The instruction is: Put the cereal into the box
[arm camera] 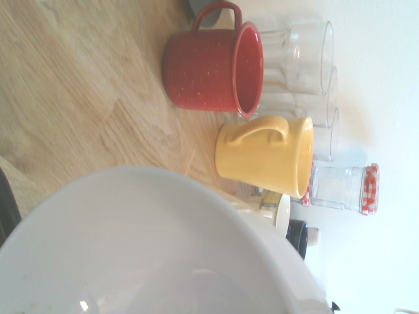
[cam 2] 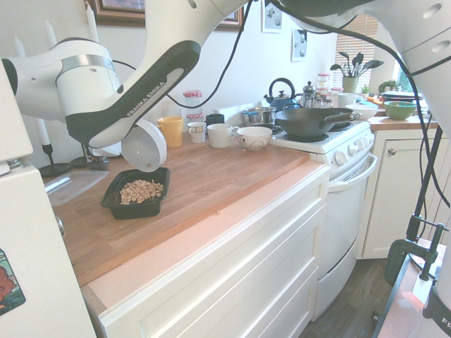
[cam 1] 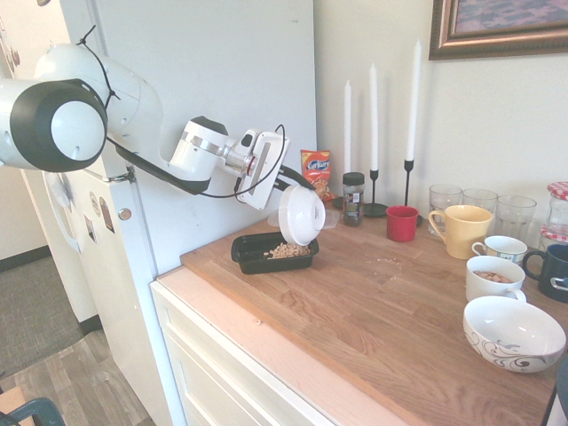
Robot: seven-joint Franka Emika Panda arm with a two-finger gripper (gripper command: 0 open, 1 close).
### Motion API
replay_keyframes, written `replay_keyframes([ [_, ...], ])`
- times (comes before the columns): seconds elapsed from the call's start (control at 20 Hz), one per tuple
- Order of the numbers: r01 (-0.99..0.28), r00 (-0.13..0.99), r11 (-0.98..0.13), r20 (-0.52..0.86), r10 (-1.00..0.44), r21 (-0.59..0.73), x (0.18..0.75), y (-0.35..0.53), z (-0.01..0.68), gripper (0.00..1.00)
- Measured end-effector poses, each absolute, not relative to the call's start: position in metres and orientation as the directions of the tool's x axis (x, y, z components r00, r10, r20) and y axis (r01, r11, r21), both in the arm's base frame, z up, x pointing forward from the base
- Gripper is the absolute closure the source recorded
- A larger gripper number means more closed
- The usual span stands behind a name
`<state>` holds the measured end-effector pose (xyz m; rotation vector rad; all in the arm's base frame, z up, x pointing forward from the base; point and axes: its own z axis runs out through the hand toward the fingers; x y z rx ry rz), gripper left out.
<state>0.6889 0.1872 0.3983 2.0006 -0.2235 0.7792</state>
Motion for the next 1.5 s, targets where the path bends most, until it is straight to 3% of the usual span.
replay_keyframes([
  [0.65,-0.467,0.728,-0.444,0.617,0.298,0.765,0.681,0.198,0.369,1.0],
  [0.95,-0.476,0.722,-0.438,0.623,0.301,0.763,0.682,0.195,0.369,1.0],
  [1.1,-0.513,0.718,-0.475,0.66,0.218,0.715,0.692,0.186,0.39,1.0],
  [1.5,-0.606,0.734,-0.615,0.652,-0.189,0.505,0.728,0.11,0.501,1.0],
])
